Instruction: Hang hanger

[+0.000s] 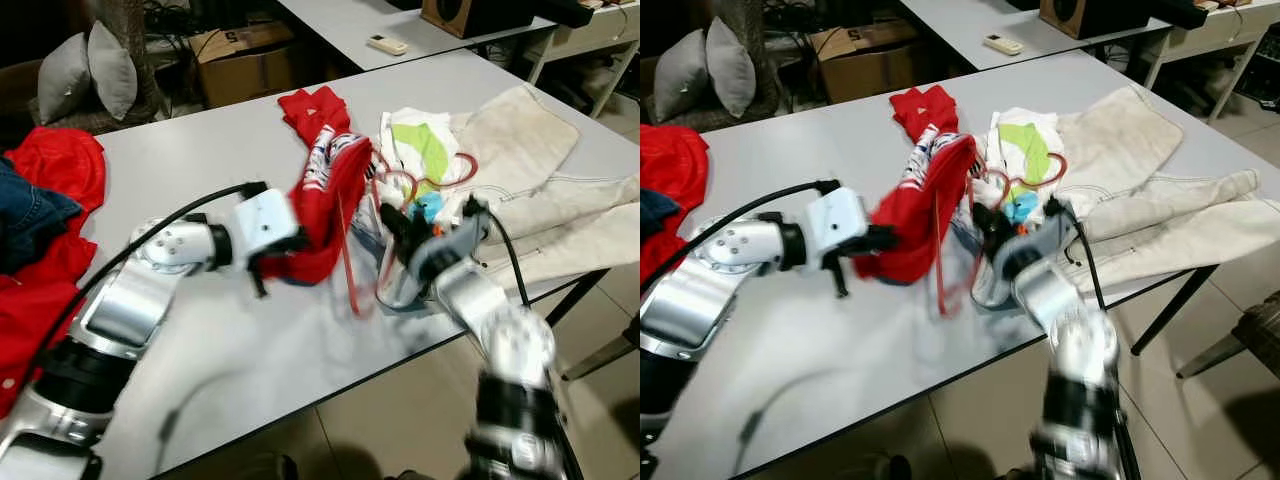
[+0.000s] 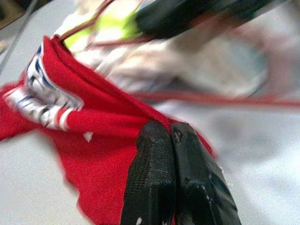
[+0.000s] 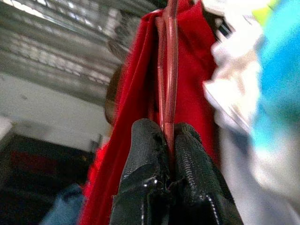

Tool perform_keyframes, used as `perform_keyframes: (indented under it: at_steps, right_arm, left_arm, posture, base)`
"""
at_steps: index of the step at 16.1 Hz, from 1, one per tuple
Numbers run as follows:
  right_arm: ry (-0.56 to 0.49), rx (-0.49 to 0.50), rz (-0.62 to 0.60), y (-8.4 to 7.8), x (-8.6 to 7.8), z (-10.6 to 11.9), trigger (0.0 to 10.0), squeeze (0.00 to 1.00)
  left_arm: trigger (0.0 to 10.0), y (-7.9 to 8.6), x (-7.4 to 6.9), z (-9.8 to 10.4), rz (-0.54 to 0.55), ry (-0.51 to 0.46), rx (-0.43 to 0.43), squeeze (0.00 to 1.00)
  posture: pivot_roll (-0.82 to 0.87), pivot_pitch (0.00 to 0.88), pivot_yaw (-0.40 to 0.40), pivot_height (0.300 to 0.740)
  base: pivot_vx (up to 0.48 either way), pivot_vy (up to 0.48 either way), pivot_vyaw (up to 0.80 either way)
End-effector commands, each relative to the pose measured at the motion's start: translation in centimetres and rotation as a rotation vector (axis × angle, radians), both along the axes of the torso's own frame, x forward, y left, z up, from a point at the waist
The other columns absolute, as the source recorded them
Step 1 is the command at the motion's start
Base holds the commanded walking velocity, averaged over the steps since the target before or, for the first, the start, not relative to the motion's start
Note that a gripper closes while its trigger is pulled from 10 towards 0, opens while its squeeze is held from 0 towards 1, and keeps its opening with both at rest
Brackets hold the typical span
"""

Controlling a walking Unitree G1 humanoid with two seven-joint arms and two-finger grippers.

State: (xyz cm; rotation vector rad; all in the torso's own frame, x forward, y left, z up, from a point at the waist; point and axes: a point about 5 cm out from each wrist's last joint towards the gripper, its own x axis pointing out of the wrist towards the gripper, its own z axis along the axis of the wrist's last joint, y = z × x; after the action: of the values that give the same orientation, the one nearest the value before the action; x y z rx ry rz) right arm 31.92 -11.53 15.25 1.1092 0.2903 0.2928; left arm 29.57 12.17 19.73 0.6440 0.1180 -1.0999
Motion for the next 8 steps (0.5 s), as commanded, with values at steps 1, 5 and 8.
perform_keyframes:
  at_steps: [1, 5, 8]
  right_arm:
    - [-0.009, 0.095, -0.022, 0.8, 0.8, 0.7, 10.0, 0.0]
    - [-0.001, 0.202, -0.05, 1.8, 2.1, 1.4, 10.0, 0.0]
    - [0.006, 0.288, -0.062, 2.4, 2.7, 1.9, 10.0, 0.0]
  left_arm:
    - [0.0, -0.7, -0.6, 0.7, -0.068, 0.037, -0.025, 0.0]
    - [0.0, -1.4, -1.7, 1.3, -0.151, 0.135, -0.094, 0.0]
    - [0.0, -0.9, -1.9, 0.4, -0.158, 0.134, -0.008, 0.0]
  posture:
    - [0.06, 0.043, 0.069, 0.74]
    - [0.06, 0.048, 0.064, 0.74]
    - [0.06, 0.052, 0.064, 0.74]
  base:
    - [0.0, 0.0, 0.0]
    - [0.0, 0.0, 0.0]
    - [0.0, 0.0, 0.0]
